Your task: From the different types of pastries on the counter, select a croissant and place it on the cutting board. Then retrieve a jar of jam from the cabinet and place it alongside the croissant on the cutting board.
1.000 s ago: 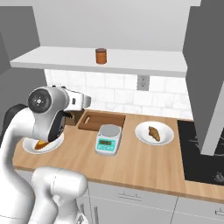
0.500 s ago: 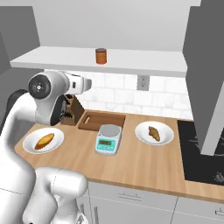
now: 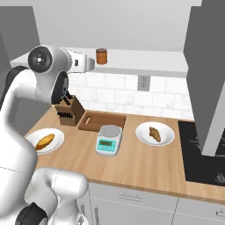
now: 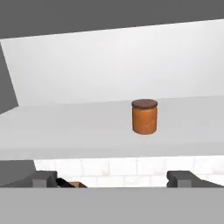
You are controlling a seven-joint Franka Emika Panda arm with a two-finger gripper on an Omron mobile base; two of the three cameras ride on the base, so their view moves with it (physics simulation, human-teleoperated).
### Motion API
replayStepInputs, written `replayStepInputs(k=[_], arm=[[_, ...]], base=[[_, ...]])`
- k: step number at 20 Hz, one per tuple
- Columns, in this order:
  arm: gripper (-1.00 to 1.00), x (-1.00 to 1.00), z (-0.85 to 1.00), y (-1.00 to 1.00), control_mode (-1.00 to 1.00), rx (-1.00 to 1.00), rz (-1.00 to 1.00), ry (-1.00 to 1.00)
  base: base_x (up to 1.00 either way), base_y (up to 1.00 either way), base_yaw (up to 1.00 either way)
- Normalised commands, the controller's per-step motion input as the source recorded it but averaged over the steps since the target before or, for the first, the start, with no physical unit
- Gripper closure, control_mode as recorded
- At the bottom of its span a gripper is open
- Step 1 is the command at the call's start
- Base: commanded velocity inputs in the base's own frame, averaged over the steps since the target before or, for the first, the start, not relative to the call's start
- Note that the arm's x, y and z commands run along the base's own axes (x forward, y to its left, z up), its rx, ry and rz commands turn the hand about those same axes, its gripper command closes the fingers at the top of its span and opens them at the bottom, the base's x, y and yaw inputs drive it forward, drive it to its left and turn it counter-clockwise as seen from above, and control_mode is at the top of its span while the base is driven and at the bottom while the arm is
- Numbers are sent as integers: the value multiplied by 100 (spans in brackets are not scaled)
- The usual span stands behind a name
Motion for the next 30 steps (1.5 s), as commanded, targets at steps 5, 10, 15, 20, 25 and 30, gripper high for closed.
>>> replayStepInputs(k=[5,10,15,20,25,30], arm=[[-100,84,11,-10,-100,-2,0,17],[-100,23,-2,-24,-100,0,1,5],[-100,26,-6,-39,-100,2,3,0],[-100,-4,-58,0,-100,0,-2,0],[-100,29,7,4,-100,0,0,0],[-100,92,47,0,-100,0,0,0]], base=[[0,0,0],[0,0,0],[0,0,0],[0,0,0],[0,0,0],[0,0,0]])
